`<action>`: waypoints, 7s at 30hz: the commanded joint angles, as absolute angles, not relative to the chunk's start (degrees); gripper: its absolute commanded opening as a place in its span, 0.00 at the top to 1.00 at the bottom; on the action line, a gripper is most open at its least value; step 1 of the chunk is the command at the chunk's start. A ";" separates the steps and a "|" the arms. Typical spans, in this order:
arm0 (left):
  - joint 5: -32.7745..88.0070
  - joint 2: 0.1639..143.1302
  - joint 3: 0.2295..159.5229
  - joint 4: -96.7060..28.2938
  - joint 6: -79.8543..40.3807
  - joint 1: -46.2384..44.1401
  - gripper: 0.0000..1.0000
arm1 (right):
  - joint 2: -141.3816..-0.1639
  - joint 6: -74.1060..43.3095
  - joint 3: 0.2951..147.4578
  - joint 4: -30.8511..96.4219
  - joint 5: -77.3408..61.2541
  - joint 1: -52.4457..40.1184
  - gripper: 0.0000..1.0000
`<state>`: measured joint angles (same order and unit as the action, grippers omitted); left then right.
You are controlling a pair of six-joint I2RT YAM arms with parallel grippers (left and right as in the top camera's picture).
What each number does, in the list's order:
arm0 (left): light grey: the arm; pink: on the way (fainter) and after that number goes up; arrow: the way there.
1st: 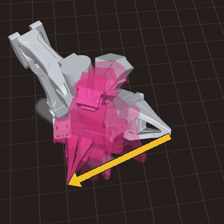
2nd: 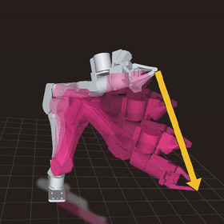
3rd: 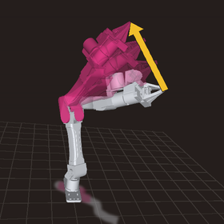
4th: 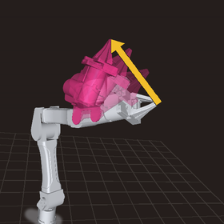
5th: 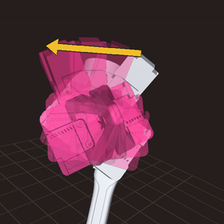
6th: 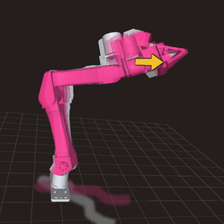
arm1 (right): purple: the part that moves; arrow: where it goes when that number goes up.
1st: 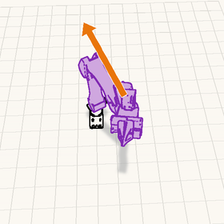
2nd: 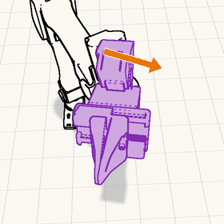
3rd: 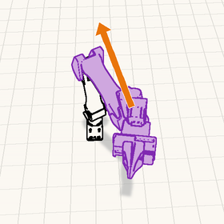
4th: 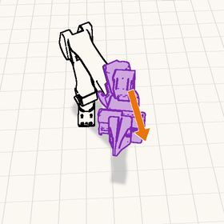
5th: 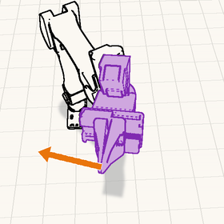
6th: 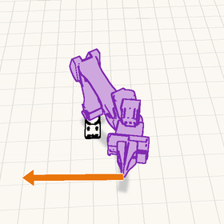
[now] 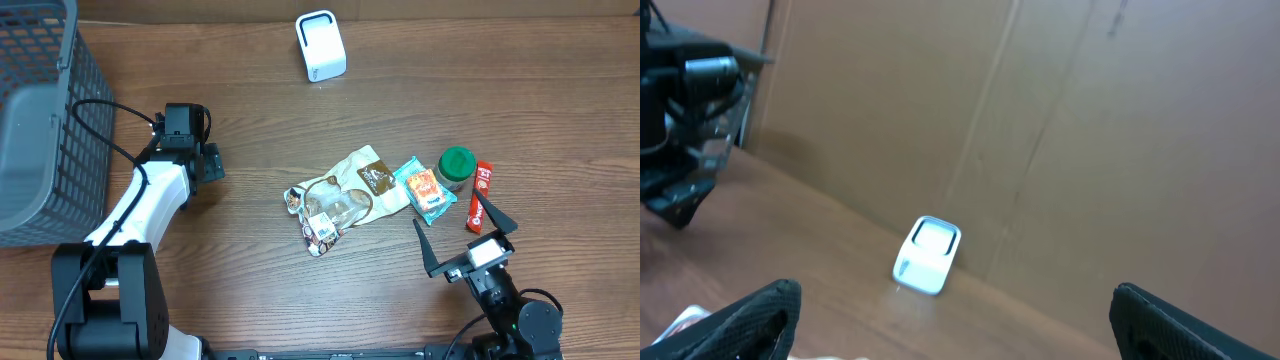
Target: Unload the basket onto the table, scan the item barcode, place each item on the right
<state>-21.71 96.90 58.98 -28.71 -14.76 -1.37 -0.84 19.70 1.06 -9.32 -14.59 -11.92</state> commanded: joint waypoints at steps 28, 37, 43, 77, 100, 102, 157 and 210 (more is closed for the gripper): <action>-22.44 97.38 60.01 -28.64 -14.15 -1.10 0.01 | -0.16 4.27 0.45 4.64 -2.20 -11.49 0.00; -22.44 97.38 60.01 -28.64 -14.15 -1.10 0.01 | -0.16 4.27 0.45 4.64 -2.22 -11.49 0.00; -22.44 97.38 60.01 -28.64 -14.15 -1.10 0.00 | -0.16 4.27 0.45 4.64 -2.20 -11.51 0.00; -22.44 97.38 60.01 -28.64 -14.15 -1.10 0.00 | -0.16 4.27 0.45 4.64 -2.22 -11.55 0.00; -22.44 97.38 60.01 -28.64 -14.15 -1.10 0.00 | -0.16 4.27 0.45 4.64 -2.22 -11.51 0.00; -22.44 97.38 60.01 -28.67 -14.15 -1.10 0.00 | -0.16 4.27 0.45 4.64 -2.20 -11.51 0.00; -22.46 58.87 60.01 -28.69 -14.15 -2.70 0.00 | -0.16 4.27 0.45 4.64 -2.20 -11.51 0.00; -1.87 0.73 19.05 10.46 -6.31 -2.70 0.00 | -0.16 4.27 0.45 4.64 -2.22 -11.51 0.00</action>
